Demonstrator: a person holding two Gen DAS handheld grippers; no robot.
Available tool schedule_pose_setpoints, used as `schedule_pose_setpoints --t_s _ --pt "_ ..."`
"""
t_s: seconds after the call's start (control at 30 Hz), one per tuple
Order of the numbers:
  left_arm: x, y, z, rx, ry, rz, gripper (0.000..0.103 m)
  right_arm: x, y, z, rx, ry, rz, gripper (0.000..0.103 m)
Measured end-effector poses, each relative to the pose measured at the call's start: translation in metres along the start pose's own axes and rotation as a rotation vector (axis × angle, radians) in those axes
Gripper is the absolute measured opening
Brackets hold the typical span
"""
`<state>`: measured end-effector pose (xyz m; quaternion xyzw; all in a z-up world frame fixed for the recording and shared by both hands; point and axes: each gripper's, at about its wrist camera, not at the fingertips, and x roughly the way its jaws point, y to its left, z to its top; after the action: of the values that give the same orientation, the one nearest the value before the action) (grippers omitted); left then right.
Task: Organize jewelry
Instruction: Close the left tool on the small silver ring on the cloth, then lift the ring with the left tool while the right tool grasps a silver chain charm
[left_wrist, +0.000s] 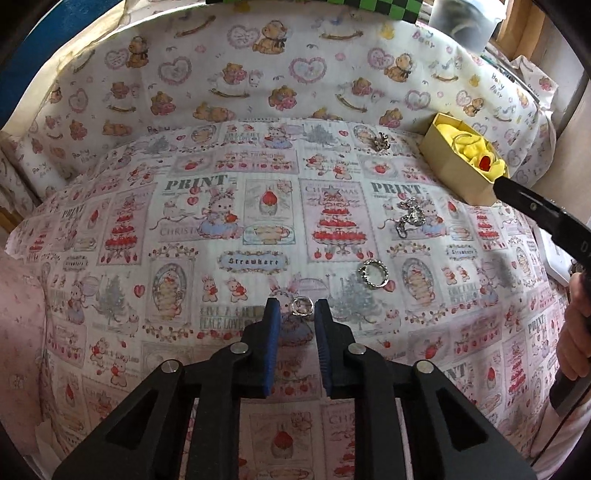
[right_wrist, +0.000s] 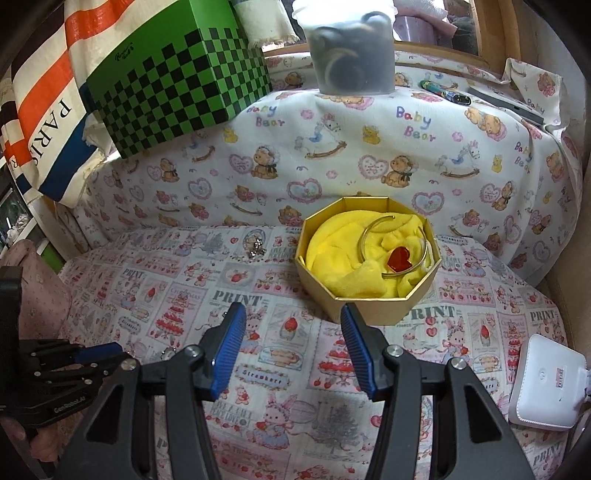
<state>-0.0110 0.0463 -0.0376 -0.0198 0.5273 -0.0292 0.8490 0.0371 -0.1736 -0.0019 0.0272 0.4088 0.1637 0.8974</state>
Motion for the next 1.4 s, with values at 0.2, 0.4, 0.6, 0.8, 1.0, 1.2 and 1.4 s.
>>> schedule_pose_setpoints --t_s 0.2,0.4,0.6,0.8,1.0,1.2,1.4 --pt "0.007 0.004 0.006 -0.004 0.001 0.008 0.009 0.001 -0.002 0.0 0.002 0.002 -0.006 0.051" --pt "-0.008 0.005 0.023 -0.017 -0.054 -0.023 0.009 0.002 -0.003 0.0 0.004 0.0 -0.005 0.051" --pt "-0.023 -0.009 0.046 0.01 -0.166 -0.105 0.009 0.008 -0.002 0.0 0.004 0.012 0.013 0.051" --pt "-0.015 -0.009 0.054 0.005 -0.234 -0.147 0.009 0.016 -0.004 -0.002 0.01 0.036 0.03 0.051" --pt "0.0 -0.001 0.049 -0.004 -0.216 -0.138 0.009 0.021 0.002 -0.004 -0.002 0.066 0.093 0.051" --pt "0.002 0.01 0.047 -0.034 -0.221 -0.121 0.009 0.037 0.023 -0.007 -0.048 0.095 0.072 0.046" --pt "0.002 0.017 0.049 -0.051 -0.23 -0.099 0.009 0.061 0.053 -0.003 -0.153 0.141 -0.013 0.044"
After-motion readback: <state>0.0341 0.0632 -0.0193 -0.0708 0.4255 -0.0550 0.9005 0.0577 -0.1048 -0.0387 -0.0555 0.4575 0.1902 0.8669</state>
